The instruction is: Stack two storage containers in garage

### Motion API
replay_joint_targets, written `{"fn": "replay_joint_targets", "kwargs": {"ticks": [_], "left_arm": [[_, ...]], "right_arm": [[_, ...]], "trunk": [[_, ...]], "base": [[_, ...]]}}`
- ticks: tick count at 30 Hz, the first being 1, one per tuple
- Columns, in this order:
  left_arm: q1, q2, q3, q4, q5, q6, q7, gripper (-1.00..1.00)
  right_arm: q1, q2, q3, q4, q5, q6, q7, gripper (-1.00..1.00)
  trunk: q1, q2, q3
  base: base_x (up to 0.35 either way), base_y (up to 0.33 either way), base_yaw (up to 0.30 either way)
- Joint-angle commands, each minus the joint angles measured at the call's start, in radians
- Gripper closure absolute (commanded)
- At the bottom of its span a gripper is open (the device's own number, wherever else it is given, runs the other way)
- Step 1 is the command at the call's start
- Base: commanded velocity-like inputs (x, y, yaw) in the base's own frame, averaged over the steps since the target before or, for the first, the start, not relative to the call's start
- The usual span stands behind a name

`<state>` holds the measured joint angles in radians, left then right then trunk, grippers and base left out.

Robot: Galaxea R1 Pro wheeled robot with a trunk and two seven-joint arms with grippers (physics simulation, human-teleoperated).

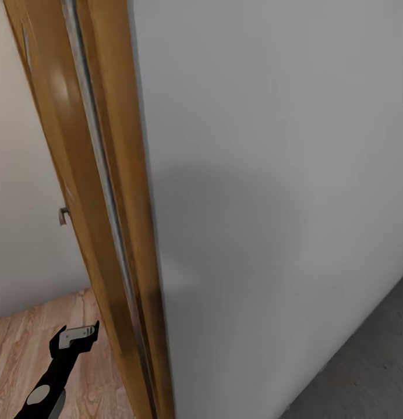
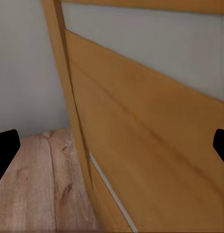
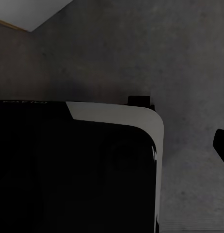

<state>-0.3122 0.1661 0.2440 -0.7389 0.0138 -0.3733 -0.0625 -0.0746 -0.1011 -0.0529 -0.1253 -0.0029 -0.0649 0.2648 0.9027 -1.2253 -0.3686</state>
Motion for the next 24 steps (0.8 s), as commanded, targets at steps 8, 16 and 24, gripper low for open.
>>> {"fn": "replay_joint_targets", "kwargs": {"ticks": [8,16,24], "left_arm": [[-0.001,0.0,0.003,0.001,0.002,-0.002,-0.007,-1.0],[-0.001,0.0,0.003,0.001,0.002,-0.001,-0.007,-1.0],[-0.001,0.0,0.003,0.001,0.001,-0.001,-0.007,-1.0]], "right_arm": [[-0.001,0.0,-0.005,0.001,0.0,-0.003,0.005,-1.0],[-0.001,0.0,-0.005,0.001,0.0,-0.003,0.005,-1.0],[-0.001,0.0,-0.005,0.001,0.0,-0.003,0.005,-1.0]], "trunk": [[0.0,-0.001,-0.001],[0.0,-0.001,-0.001],[0.0,-0.001,-0.001]], "base": [[-0.055,0.0,-0.035],[-0.003,0.0,-0.182],[0.013,0.0,-0.044]]}}
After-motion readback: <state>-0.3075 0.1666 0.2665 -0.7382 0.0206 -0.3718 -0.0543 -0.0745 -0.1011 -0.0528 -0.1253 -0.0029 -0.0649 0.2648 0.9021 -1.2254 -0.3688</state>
